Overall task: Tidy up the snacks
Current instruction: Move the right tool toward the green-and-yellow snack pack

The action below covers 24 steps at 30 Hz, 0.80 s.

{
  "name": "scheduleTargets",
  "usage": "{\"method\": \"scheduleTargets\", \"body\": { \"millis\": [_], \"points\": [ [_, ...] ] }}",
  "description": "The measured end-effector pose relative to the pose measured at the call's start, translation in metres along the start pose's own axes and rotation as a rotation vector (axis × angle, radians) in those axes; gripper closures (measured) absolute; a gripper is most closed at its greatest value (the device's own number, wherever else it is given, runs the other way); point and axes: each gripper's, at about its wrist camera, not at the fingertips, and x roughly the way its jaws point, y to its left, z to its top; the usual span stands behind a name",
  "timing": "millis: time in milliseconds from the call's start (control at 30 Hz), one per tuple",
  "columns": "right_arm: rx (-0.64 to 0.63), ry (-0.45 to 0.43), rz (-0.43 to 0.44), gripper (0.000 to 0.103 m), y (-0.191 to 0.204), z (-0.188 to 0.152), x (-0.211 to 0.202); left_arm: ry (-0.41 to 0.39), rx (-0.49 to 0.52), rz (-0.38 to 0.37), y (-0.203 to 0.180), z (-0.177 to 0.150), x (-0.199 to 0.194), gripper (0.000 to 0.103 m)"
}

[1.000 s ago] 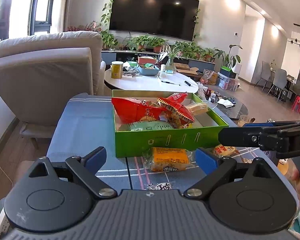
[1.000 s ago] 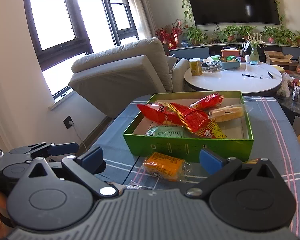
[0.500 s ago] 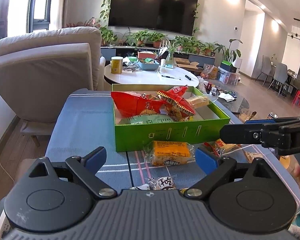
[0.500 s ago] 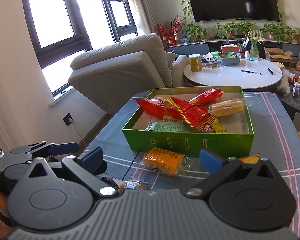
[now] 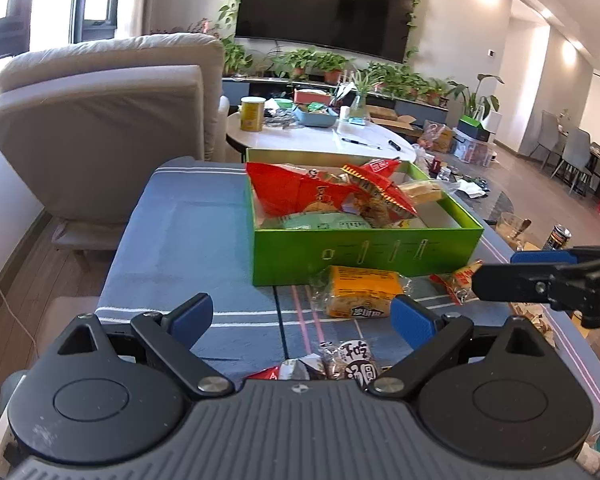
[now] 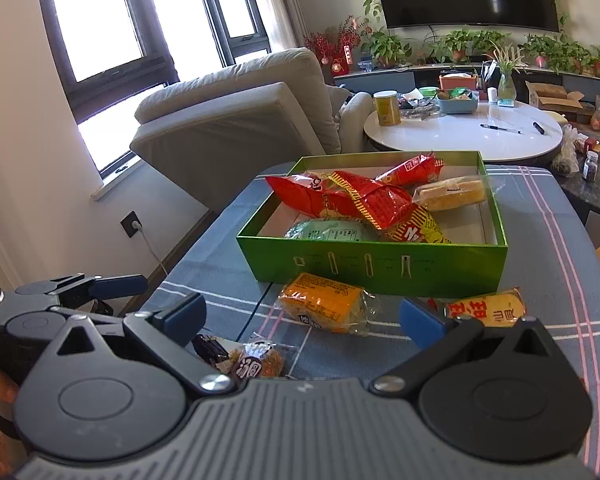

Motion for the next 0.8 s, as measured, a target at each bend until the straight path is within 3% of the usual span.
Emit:
{"method": "scheduleTargets", "body": {
  "millis": [433,567,800],
  "points": [
    [-0.011,0.058,-0.007,0.011,0.000,-0.010,0.006,0.095,0.065,-0.013,-0.003,-0.025,0.017,0.008],
    [-0.017,0.087,-0.006,0.011,0.001,-0.015,0.011,0.119,0.084,0.007,-0.002,-0.032,0.023,0.020],
    [-0.053,0.178,-0.021,0.011,0.009,-0.030,0.027,0.135,0.087,-0.001,0.000,-0.037,0.028,0.024]
  ]
}}
